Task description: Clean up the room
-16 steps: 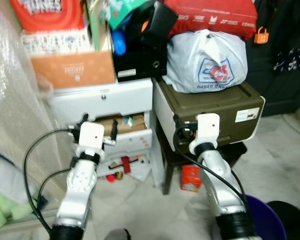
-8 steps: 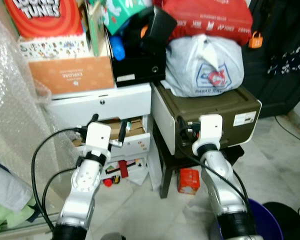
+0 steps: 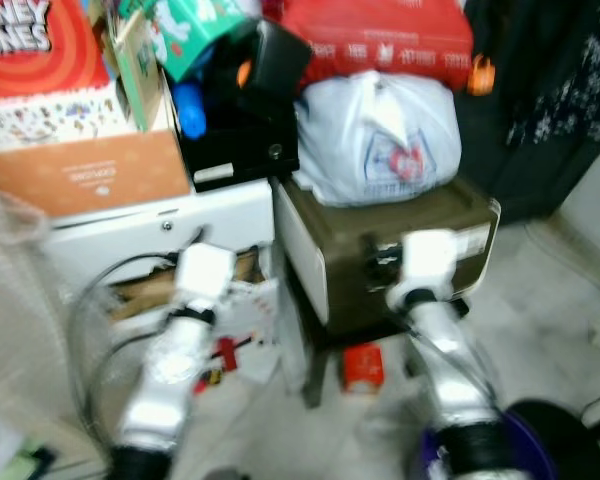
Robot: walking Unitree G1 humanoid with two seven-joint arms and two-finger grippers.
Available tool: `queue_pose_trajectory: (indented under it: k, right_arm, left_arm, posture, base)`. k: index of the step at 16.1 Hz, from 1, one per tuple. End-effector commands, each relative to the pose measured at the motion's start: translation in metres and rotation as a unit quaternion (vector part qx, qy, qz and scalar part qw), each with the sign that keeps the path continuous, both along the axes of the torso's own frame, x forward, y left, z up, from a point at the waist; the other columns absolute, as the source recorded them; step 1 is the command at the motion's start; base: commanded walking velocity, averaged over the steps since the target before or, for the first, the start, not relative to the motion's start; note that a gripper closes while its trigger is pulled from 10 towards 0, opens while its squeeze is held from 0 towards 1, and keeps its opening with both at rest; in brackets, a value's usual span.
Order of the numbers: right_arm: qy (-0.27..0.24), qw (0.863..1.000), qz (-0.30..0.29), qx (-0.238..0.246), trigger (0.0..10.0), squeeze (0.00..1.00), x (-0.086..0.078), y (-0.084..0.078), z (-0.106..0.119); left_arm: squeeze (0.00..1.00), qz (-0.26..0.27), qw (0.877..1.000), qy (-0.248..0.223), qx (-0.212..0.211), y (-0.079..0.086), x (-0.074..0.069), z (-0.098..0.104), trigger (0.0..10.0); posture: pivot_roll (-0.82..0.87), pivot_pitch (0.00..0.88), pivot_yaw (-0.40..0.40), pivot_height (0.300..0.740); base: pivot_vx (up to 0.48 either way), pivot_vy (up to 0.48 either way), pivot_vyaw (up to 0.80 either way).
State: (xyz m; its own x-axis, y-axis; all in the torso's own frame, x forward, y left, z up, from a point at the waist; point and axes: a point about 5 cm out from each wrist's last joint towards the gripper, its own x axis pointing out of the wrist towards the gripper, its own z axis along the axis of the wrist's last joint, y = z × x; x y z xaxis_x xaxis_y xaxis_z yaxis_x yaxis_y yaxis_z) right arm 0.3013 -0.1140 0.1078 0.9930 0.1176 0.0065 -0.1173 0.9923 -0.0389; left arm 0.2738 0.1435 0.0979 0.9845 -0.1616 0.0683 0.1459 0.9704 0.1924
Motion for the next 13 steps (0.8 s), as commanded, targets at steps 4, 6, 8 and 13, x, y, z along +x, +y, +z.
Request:
queue_pose_trajectory:
  k: [4, 6, 8, 13]
  right_arm:
    - [0.005, 1.0, -0.013, -0.011, 10.0, 0.0, -0.0016, -0.0113, -0.0034]
    - [0.002, 1.0, -0.009, -0.015, 10.0, 0.0, -0.0027, -0.0092, -0.0026]
    - [0.001, 1.0, -0.006, -0.017, 10.0, 0.0, -0.0029, -0.0085, -0.0022]
    - [0.001, 1.0, -0.01, -0.018, 10.0, 0.0, -0.0026, -0.0102, -0.0026]
  left_arm:
    - [0.0, -0.01, 1.0, -0.013, -0.014, -0.0091, 0.0003, 0.0052, 10.0]
    - [0.0, -0.013, 1.0, -0.013, -0.016, -0.0093, 0.0001, 0.0052, 10.0]
    - [0.0, -0.018, 1.0, -0.012, -0.019, -0.0097, -0.0001, 0.0054, 10.0]
    - [0.0, -0.024, 0.999, -0.011, -0.021, -0.0114, -0.0002, 0.005, 10.0]
  posture:
    - [0.01, 0.0, 0.0, 0.74]
    - [0.01, 0.0, -0.001, 0.74]
    - [0.01, 0.0, 0.0, 0.74]
    - [0.01, 0.0, -0.002, 0.74]
  base:
    - [0.069, 0.0, 0.0]
    - [0.0, 0.0, 0.0]
    - [0.0, 0.0, 0.0]
    - [0.0, 0.0, 0.8]
